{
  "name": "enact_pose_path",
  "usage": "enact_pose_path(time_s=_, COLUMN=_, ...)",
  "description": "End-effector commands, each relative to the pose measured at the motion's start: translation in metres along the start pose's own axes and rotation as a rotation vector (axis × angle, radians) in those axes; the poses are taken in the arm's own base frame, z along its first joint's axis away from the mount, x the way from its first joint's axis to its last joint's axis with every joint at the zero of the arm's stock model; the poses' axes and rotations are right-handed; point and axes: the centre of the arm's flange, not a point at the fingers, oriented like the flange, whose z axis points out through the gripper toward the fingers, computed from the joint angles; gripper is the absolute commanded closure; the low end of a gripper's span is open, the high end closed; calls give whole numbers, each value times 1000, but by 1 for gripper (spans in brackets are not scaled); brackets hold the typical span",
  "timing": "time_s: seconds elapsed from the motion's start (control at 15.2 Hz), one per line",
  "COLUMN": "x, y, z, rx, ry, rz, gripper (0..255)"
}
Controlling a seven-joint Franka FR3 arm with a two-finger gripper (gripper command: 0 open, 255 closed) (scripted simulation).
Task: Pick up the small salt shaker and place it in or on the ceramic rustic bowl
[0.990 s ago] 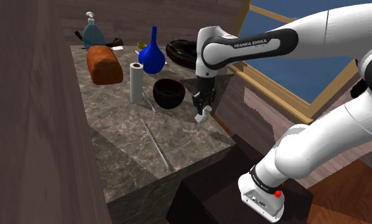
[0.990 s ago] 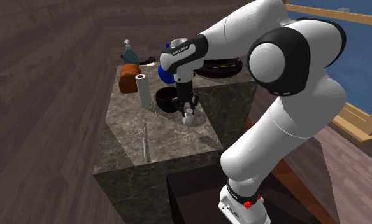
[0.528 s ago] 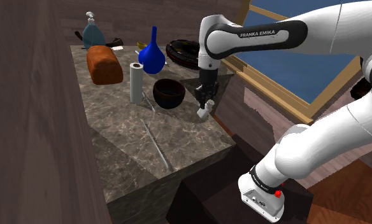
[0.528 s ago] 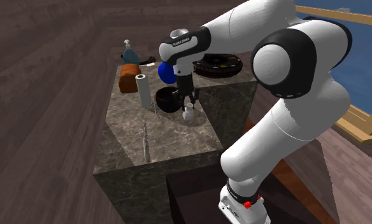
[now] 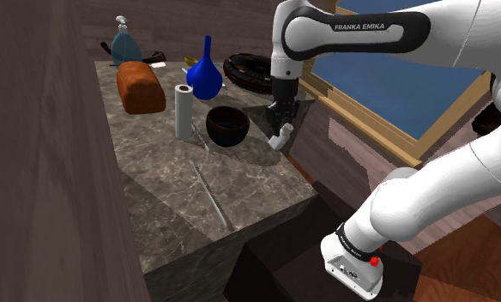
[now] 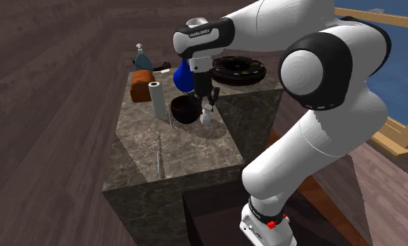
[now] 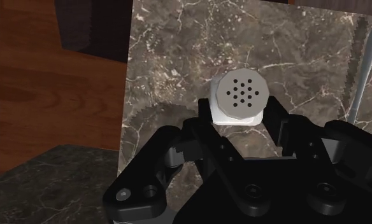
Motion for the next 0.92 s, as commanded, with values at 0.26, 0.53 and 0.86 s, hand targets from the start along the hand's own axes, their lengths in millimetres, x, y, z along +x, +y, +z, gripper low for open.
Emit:
enact_pose_path(time_s=0.26, x=-10, y=0, z=-29, rx=0, ry=0, rz=0, gripper=255)
enact_pose_path(time_s=0.53, x=-15, y=0, z=-46, rx=0, ry=0, rz=0, gripper=255)
enact_pose_path(time_s=0.86, x=45, y=-5, z=-72, rx=0, ry=0, rz=0, gripper=255)
